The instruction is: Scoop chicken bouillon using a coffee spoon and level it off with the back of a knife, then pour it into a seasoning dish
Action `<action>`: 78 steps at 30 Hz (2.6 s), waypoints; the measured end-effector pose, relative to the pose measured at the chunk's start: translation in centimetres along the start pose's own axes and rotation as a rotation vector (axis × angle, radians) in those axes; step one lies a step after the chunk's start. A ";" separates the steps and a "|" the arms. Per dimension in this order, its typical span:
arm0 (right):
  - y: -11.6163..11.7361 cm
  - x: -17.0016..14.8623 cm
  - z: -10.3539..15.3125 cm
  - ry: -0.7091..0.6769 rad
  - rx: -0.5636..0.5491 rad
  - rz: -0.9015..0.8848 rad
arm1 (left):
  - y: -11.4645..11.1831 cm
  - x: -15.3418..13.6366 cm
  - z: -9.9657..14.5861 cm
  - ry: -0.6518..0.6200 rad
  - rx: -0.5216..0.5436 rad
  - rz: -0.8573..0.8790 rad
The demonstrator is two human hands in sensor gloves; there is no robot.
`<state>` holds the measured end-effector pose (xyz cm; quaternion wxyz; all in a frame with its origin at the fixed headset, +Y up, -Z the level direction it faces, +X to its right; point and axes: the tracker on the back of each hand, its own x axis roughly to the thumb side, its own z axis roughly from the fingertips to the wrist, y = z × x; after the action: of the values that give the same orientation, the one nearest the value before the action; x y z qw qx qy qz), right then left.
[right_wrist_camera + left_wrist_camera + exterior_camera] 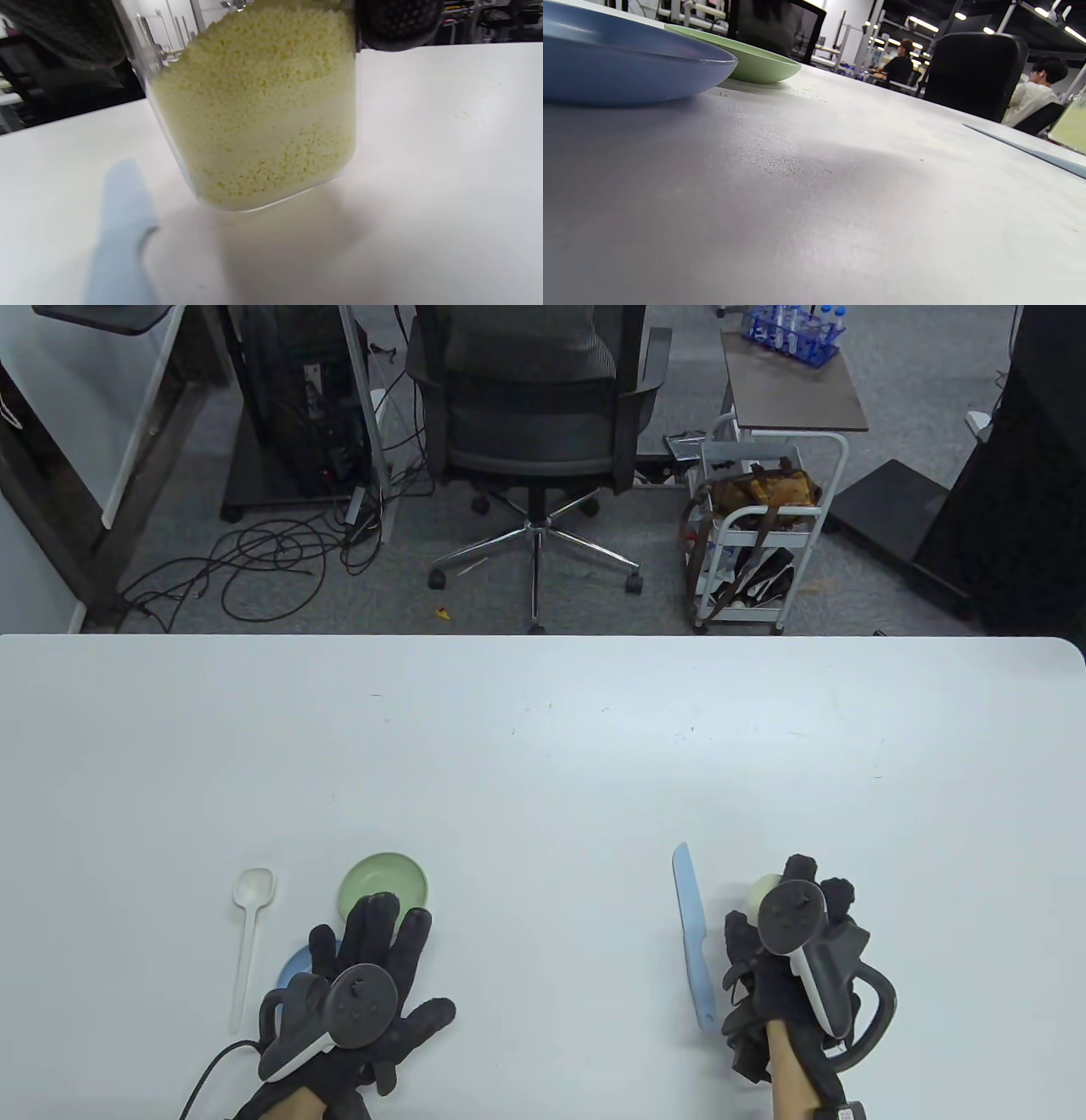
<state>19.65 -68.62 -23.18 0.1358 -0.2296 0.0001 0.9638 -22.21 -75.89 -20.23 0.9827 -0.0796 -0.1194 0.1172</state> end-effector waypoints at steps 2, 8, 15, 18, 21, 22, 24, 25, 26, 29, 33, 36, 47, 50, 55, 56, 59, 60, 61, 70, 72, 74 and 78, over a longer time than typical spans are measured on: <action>-0.9 2.0 1.0 -0.068 -0.005 -0.033 | 0.0 0.0 0.0 0.000 0.007 0.002; -0.8 9.7 5.0 -0.283 0.003 -0.015 | 0.2 0.0 0.2 -0.008 0.029 0.010; 3.9 16.7 9.1 -0.436 0.129 0.049 | 0.2 0.0 0.2 -0.014 0.036 0.004; 6.0 18.3 10.1 -0.458 0.162 0.081 | 0.3 0.0 0.3 -0.018 0.040 0.003; 7.7 19.1 10.9 -0.471 0.186 0.138 | 0.2 0.1 0.3 -0.019 0.041 0.004; 8.3 19.3 11.2 -0.476 0.189 0.158 | 0.2 0.0 0.3 -0.018 0.041 0.003; 9.2 19.5 11.4 -0.482 0.206 0.184 | 0.1 0.0 0.2 -0.014 0.040 -0.007; 9.5 19.6 11.5 -0.489 0.217 0.189 | 0.1 0.0 0.2 -0.013 0.038 -0.013; 9.6 19.7 11.7 -0.492 0.210 0.196 | 0.0 0.0 0.2 -0.011 0.036 -0.016; 9.7 19.8 11.9 -0.489 0.152 0.238 | -0.1 0.1 0.1 -0.011 0.030 -0.016; 9.8 19.9 11.5 -0.477 0.224 0.242 | -0.3 1.0 0.0 -0.024 0.031 -0.039; 9.6 19.9 11.0 -0.510 0.280 0.264 | -0.7 1.8 -0.4 -0.024 0.021 -0.046; 9.1 20.0 9.2 -0.601 0.552 0.276 | -1.4 4.8 -1.8 -0.009 0.048 -0.042; 9.1 19.8 9.0 -0.632 0.573 0.263 | -1.5 4.9 -1.9 -0.003 0.066 -0.028; 9.1 19.5 8.8 -0.659 0.573 0.251 | -1.7 5.1 -2.5 -0.001 0.103 0.039; 9.1 19.4 8.7 -0.662 0.574 0.246 | -1.7 5.1 -2.5 -0.002 0.111 0.053; 9.0 19.3 8.5 -0.664 0.579 0.231 | -1.6 5.1 -2.7 -0.004 0.131 0.070; 9.0 19.3 8.4 -0.662 0.586 0.228 | -1.6 5.1 -2.7 -0.012 0.137 0.076; 9.0 19.3 8.4 -0.663 0.591 0.223 | -1.6 5.1 -2.7 -0.012 0.137 0.077; 8.7 19.7 8.0 -0.663 0.648 0.223 | -1.6 4.9 -2.9 -0.018 0.125 0.102; 8.7 19.7 7.9 -0.664 0.663 0.214 | -1.5 4.9 -2.8 -0.018 0.125 0.099; 8.6 19.7 7.8 -0.667 0.670 0.213 | -1.5 4.9 -2.8 -0.016 0.125 0.094; 8.6 19.7 7.8 -0.666 0.679 0.213 | -1.6 4.9 -2.8 -0.016 0.122 0.100</action>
<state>-2.98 -71.29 -25.51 0.0965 0.1500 0.2944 0.9389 -16.50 -76.54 -21.60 0.9777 -0.0244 -0.1156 0.1738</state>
